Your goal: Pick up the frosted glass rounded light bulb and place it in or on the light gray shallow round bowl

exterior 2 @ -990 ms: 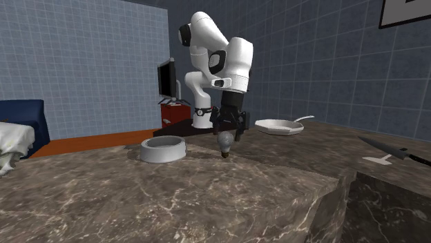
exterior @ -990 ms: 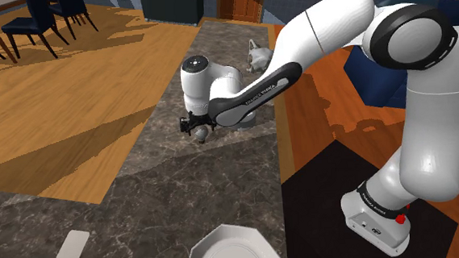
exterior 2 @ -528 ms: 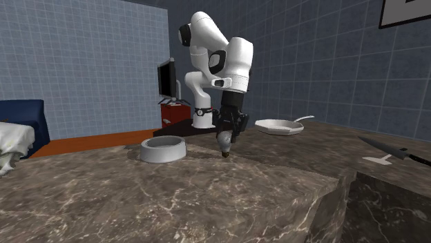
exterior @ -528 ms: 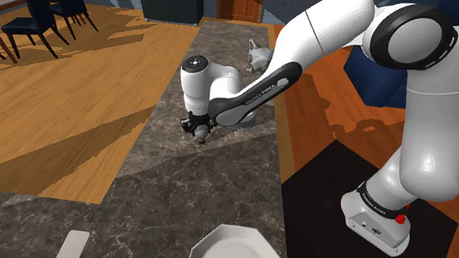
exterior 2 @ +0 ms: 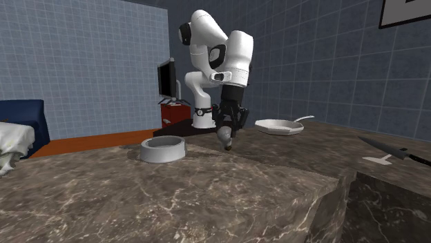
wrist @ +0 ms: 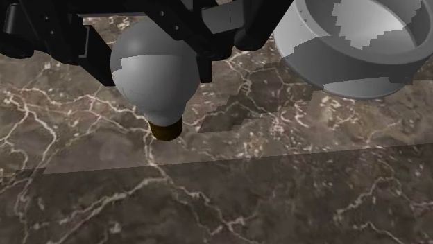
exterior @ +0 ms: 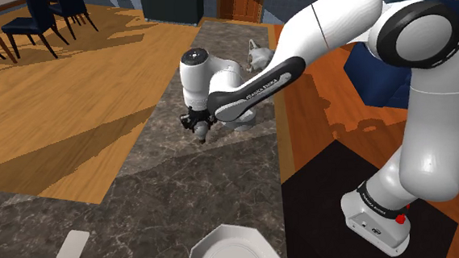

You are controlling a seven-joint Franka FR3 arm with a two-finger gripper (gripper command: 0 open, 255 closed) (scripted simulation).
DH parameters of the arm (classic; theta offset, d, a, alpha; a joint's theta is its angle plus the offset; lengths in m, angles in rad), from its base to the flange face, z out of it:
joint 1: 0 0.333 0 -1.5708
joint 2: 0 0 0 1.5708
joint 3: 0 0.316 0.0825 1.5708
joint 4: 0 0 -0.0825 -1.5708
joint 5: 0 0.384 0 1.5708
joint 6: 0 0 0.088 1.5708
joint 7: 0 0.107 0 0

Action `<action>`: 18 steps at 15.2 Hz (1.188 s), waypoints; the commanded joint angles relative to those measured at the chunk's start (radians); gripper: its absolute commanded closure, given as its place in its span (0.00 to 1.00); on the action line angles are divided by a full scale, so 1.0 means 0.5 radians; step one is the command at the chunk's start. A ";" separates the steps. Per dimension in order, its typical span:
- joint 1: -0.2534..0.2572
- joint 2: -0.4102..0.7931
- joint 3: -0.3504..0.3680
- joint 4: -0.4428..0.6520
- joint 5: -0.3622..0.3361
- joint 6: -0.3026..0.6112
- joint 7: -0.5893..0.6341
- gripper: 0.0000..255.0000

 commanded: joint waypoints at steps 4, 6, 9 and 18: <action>-0.024 -0.085 0.037 0.018 0.066 -0.091 -0.054 1.00; -0.032 -0.115 0.050 0.030 0.090 -0.127 -0.075 1.00; -0.042 -0.157 0.068 0.052 0.125 -0.184 -0.106 1.00; -0.065 -0.265 0.110 0.140 0.219 -0.358 -0.192 1.00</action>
